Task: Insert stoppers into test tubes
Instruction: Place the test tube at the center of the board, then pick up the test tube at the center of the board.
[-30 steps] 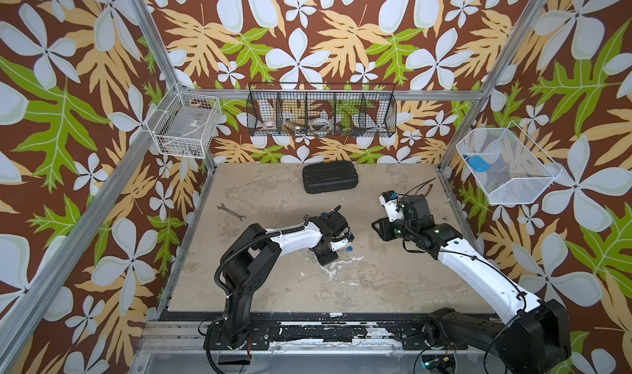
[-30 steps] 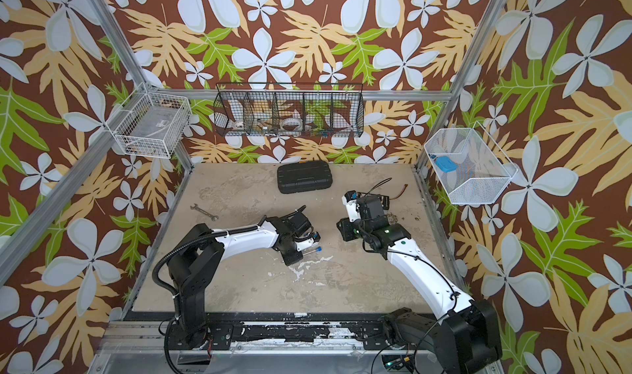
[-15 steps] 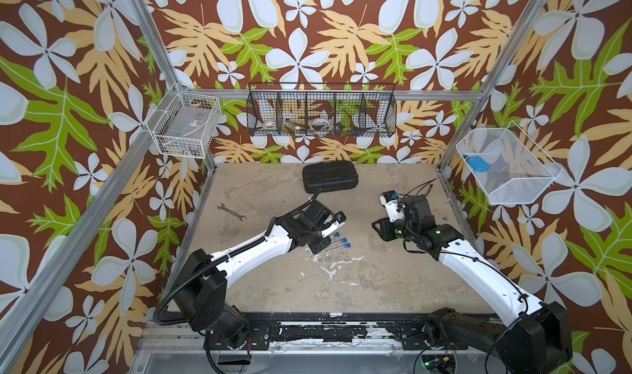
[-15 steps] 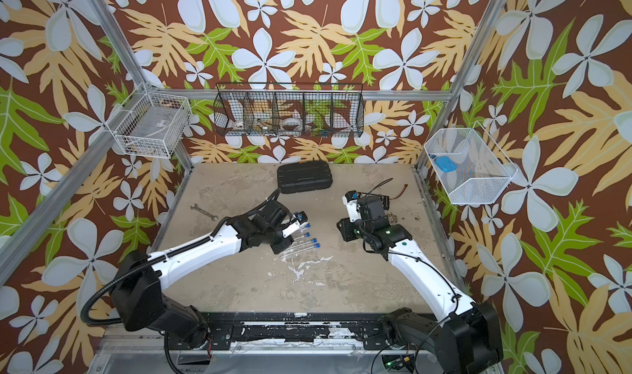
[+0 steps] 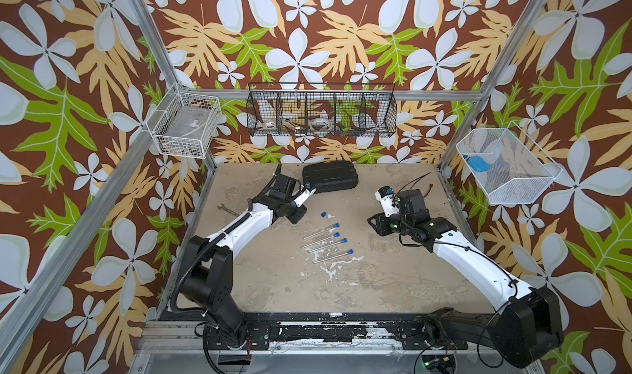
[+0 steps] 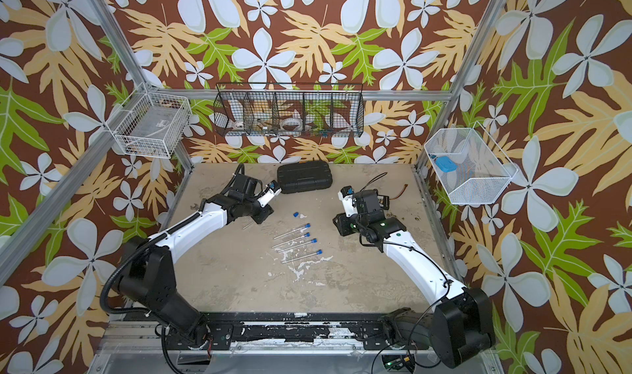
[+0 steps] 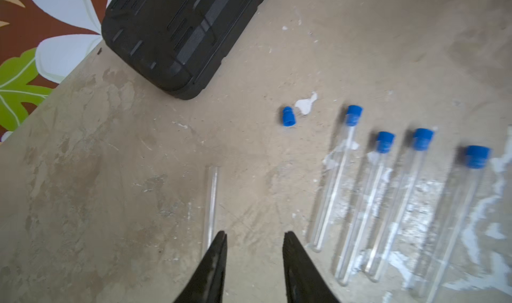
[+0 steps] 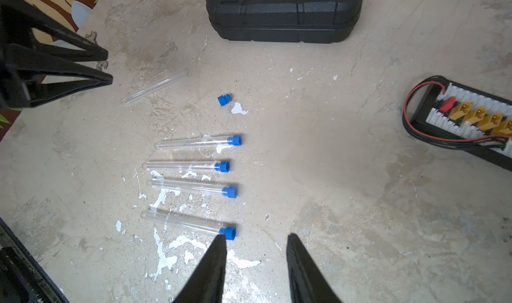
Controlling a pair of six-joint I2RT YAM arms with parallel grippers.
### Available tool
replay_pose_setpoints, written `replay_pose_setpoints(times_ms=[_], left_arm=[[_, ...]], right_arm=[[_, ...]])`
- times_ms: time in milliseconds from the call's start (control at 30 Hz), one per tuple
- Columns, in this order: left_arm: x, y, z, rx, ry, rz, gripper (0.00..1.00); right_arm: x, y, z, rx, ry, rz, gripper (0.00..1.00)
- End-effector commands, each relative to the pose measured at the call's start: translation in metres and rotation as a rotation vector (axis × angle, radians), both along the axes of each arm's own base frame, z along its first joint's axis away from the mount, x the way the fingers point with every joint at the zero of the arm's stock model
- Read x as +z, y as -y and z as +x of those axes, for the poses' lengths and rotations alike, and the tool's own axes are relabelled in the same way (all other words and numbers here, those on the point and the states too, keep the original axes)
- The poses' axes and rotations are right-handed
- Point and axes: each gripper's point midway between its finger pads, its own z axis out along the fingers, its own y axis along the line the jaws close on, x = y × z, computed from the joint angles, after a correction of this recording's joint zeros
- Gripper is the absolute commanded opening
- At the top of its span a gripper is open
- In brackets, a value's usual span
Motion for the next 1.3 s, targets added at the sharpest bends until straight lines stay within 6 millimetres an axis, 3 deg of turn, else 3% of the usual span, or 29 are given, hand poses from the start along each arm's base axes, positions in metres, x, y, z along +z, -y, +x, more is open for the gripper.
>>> replay_pose_setpoints(times_ms=[0,167,467,900,1267], left_arm=[[-0.025,-0.018,0.003,-0.014,-0.078,0.086,0.37],[-0.06,-0.041,0.011,0.01,-0.169,0.187,0.38],[-0.093,-0.057,0.013,0.037,-0.277,0.224,0.38],[-0.116,-0.073,0.012,0.066,-0.334,0.247,0.36],[-0.129,-0.07,0.006,0.052,-0.382,0.236,0.15]], right_arm=[[0.005,-0.005,0.005,0.027,0.023,0.002,0.39],[0.002,-0.008,0.008,0.039,0.011,0.002,0.4],[-0.002,-0.013,0.015,0.056,-0.006,-0.002,0.4],[-0.005,-0.017,0.021,0.062,-0.017,0.001,0.4],[-0.004,-0.014,0.019,0.054,-0.014,-0.003,0.39]])
